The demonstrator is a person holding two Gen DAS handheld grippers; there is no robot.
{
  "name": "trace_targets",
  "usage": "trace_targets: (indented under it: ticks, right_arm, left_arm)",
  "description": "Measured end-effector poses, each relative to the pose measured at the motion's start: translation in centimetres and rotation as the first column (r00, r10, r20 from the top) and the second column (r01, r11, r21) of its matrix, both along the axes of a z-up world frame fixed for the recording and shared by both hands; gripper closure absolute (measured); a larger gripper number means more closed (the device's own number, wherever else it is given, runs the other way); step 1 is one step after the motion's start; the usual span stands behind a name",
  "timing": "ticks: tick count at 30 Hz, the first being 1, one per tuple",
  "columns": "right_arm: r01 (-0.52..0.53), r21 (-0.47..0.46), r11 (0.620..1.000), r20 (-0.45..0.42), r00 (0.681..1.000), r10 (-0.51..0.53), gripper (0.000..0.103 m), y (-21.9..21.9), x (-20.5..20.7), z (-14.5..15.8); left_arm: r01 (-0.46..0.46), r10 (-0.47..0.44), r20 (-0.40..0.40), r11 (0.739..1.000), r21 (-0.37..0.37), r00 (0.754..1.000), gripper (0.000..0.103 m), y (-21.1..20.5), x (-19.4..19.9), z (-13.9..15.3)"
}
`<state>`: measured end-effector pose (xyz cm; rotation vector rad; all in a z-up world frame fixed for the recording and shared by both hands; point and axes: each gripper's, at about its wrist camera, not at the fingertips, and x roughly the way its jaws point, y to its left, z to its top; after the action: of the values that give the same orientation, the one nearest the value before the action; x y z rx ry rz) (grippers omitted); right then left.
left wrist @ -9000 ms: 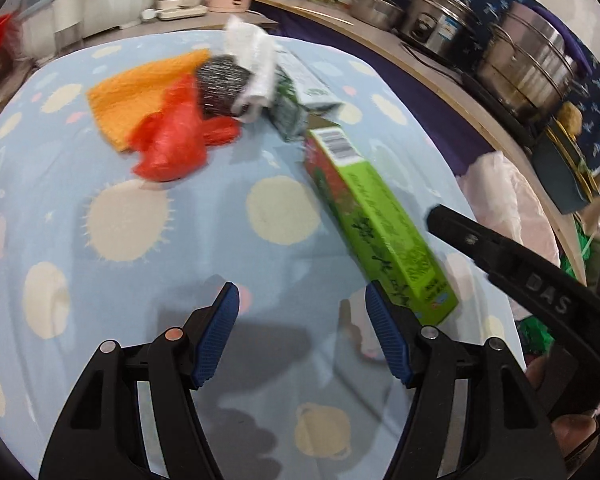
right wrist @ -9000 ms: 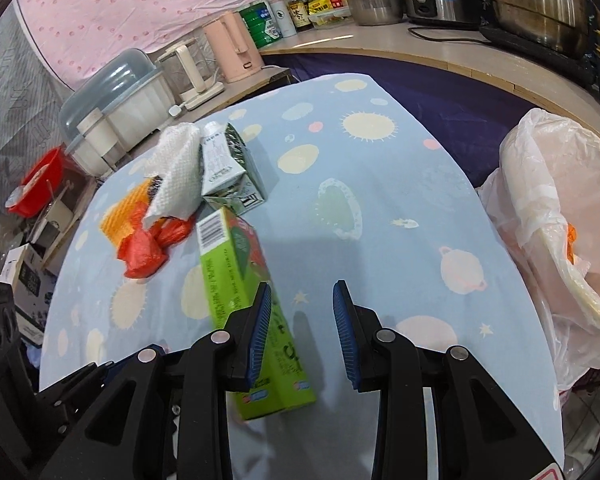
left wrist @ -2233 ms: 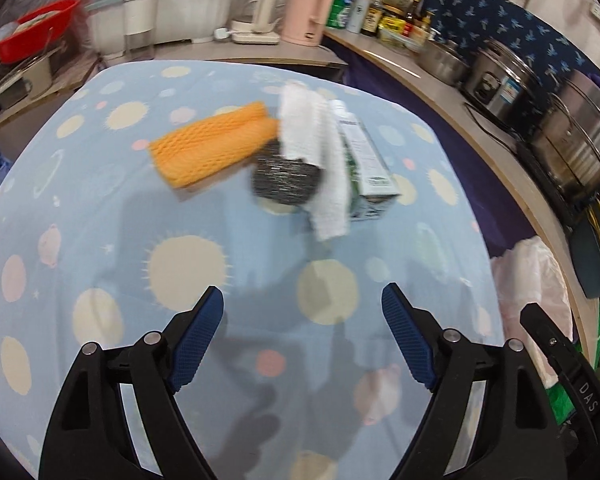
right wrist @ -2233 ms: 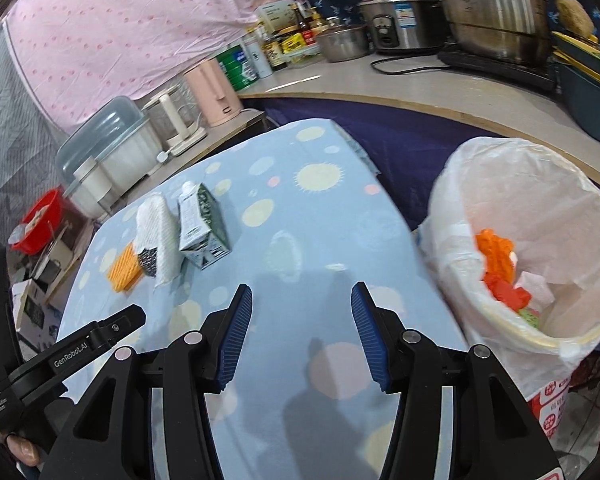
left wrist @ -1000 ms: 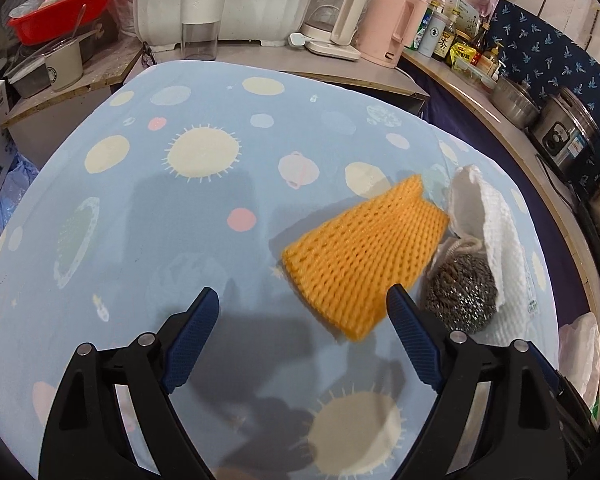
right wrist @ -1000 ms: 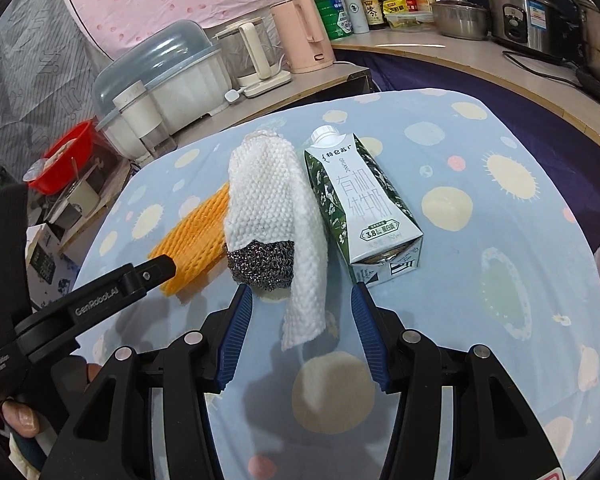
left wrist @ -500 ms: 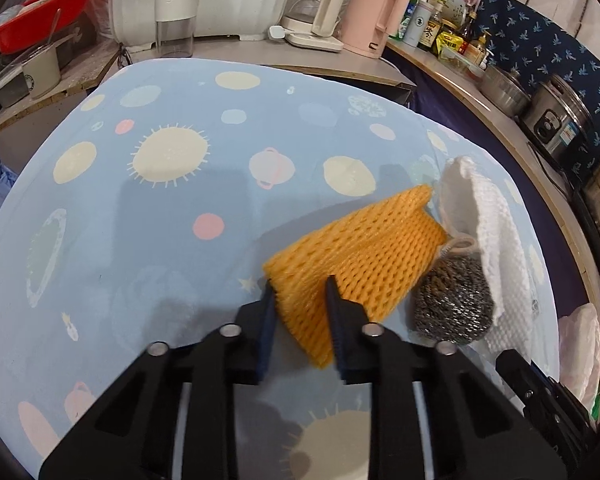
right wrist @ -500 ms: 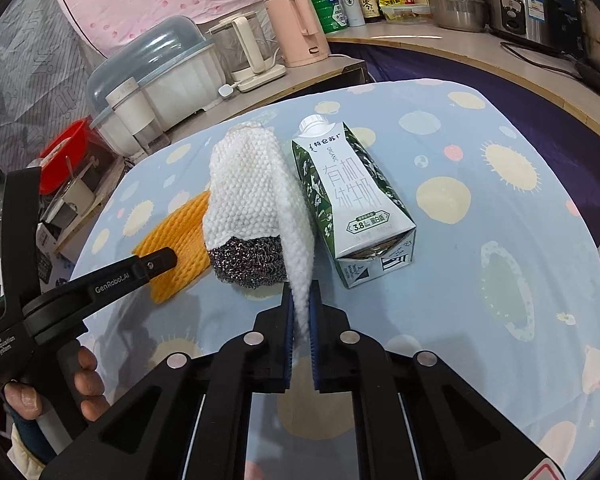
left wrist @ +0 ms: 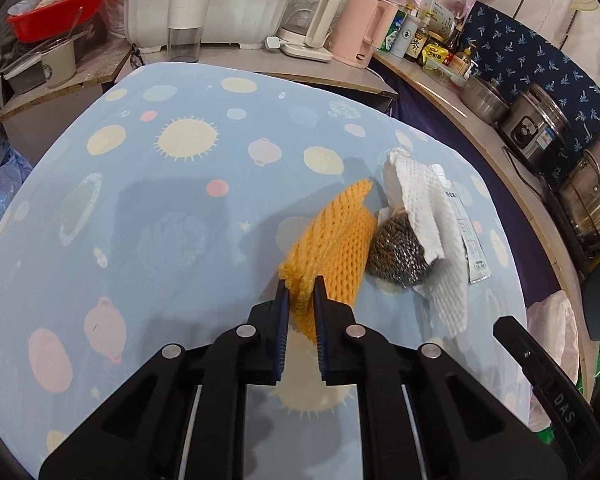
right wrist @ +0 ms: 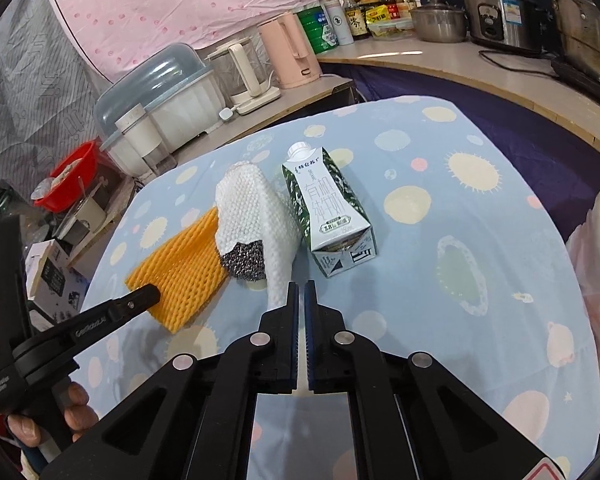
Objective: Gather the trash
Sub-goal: 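Grasp the orange foam mesh sleeve with the left tool while the right tool grasps the paper towel, then carry the held mesh sleeve and paper towel over the white bin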
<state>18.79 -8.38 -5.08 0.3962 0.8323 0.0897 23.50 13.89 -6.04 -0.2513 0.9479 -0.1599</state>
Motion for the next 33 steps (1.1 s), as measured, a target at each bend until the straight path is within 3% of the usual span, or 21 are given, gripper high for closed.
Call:
trace_targets:
  ticks: [1,3,4,10,13,15,16,25,33]
  right_arm:
    - [-0.002,0.002,1.000,-0.001,1.000,0.002,0.089,0.0,0.0,0.0]
    - [-0.009,-0.003,1.000,0.006,1.000,0.009,0.066,0.3,0.0,0.1]
    - [-0.013,-0.008,1.000,0.010,1.000,0.013,0.061,0.5,0.1,0.1]
    - [-0.051,-0.055,0.997,-0.014,0.999,0.051,0.058,2.2,2.6,-1.1]
    - [-0.064,-0.085,0.994,-0.031,0.998,0.062,0.071,2.9,3.9,-1.7]
    - [-0.072,-0.099,0.993,-0.049,0.997,0.067,0.097,3.4,4.6,-1.8]
    - [-0.072,-0.097,0.993,-0.050,0.996,0.067,0.099,3.5,4.8,-1.7]
    - [-0.060,-0.162,0.985,0.062,0.996,0.071,0.100,5.5,2.0,3.5]
    - [-0.049,-0.160,0.986,0.140,0.988,0.072,0.100,6.2,-2.5,7.5]
  left_arm:
    - [-0.005,0.005,0.000,1.000,0.002,1.000,0.092,0.1,-0.3,0.1]
    - [-0.017,0.017,0.000,1.000,0.008,1.000,0.092,0.3,-0.9,0.1]
    - [-0.024,0.024,-0.001,1.000,0.012,1.000,0.092,0.4,-1.2,0.1]
    - [-0.068,0.068,-0.026,0.998,-0.012,0.997,0.092,0.9,-2.5,-0.3]
    - [-0.094,0.093,-0.025,0.995,-0.036,0.995,0.092,1.2,-3.4,-0.1]
    - [-0.107,0.106,-0.019,0.993,-0.047,0.994,0.092,1.4,-4.1,0.2]
    - [-0.110,0.109,-0.018,0.993,-0.053,0.994,0.092,1.6,-4.4,0.4]
    - [-0.138,0.138,-0.007,0.987,-0.078,0.990,0.092,3.9,-7.6,1.6]
    - [-0.116,0.118,0.015,0.989,-0.088,0.993,0.092,4.3,-10.8,2.8]
